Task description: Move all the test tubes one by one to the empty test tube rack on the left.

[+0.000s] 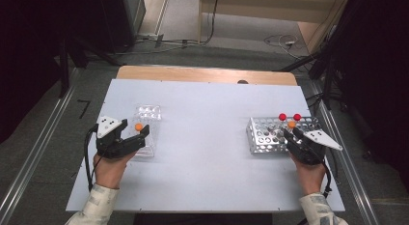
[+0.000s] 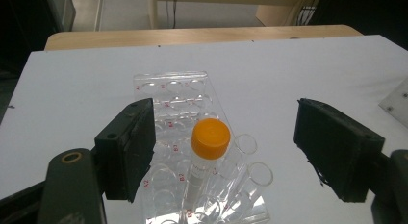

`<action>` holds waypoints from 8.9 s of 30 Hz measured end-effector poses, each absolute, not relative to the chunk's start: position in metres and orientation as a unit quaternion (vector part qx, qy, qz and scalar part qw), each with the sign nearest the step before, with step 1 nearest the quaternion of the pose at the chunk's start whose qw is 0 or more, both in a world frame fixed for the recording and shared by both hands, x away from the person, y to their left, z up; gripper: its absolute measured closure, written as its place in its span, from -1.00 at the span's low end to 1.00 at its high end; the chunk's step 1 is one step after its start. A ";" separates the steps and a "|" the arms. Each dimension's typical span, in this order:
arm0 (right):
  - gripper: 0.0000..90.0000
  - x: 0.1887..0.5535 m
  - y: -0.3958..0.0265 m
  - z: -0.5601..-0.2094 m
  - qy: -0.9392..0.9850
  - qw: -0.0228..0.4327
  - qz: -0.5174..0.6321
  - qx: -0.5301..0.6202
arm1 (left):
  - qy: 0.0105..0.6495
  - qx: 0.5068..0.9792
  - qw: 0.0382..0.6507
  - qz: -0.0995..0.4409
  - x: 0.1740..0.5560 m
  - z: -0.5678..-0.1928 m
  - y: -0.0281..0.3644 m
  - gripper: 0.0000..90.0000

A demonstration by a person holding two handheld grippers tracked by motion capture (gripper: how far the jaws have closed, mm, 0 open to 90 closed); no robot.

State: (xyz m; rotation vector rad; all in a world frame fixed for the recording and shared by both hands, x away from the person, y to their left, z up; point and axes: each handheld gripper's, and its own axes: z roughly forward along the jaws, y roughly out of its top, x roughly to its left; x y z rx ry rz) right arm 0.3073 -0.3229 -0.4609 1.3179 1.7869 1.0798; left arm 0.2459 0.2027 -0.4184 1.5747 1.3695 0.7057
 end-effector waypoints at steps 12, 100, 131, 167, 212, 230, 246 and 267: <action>0.58 0.311 -0.320 -0.463 0.684 0.342 0.408 0.498 | 0.553 0.640 0.453 0.282 0.246 -0.420 0.201 -0.50; 0.59 0.251 -0.098 -0.451 0.822 0.160 0.483 0.257 | 0.425 0.721 0.510 0.199 0.216 -0.410 0.106 -0.40; -0.17 0.244 -0.091 -0.448 0.833 0.116 0.488 0.233 | 0.404 0.731 0.513 0.197 0.213 -0.413 0.109 0.54; -0.39 0.251 -0.157 -0.441 0.818 0.150 0.480 0.280 | 0.499 0.649 0.494 0.294 0.208 -0.376 0.211 0.54; -0.38 0.253 -0.161 -0.443 0.818 0.158 0.474 0.286 | 0.534 0.653 0.451 0.291 0.229 -0.420 0.205 0.32; -0.38 0.266 -0.219 -0.431 0.778 0.210 0.478 0.349 | 0.552 0.636 0.456 0.290 0.231 -0.417 0.202 -0.60; -0.35 0.285 -0.298 -0.432 0.721 0.286 0.445 0.448 | 0.554 0.629 0.456 0.299 0.230 -0.416 0.203 -0.61; -0.05 0.325 -0.334 -0.447 0.687 0.320 0.406 0.510 | 0.551 0.631 0.457 0.298 0.230 -0.418 0.200 -0.61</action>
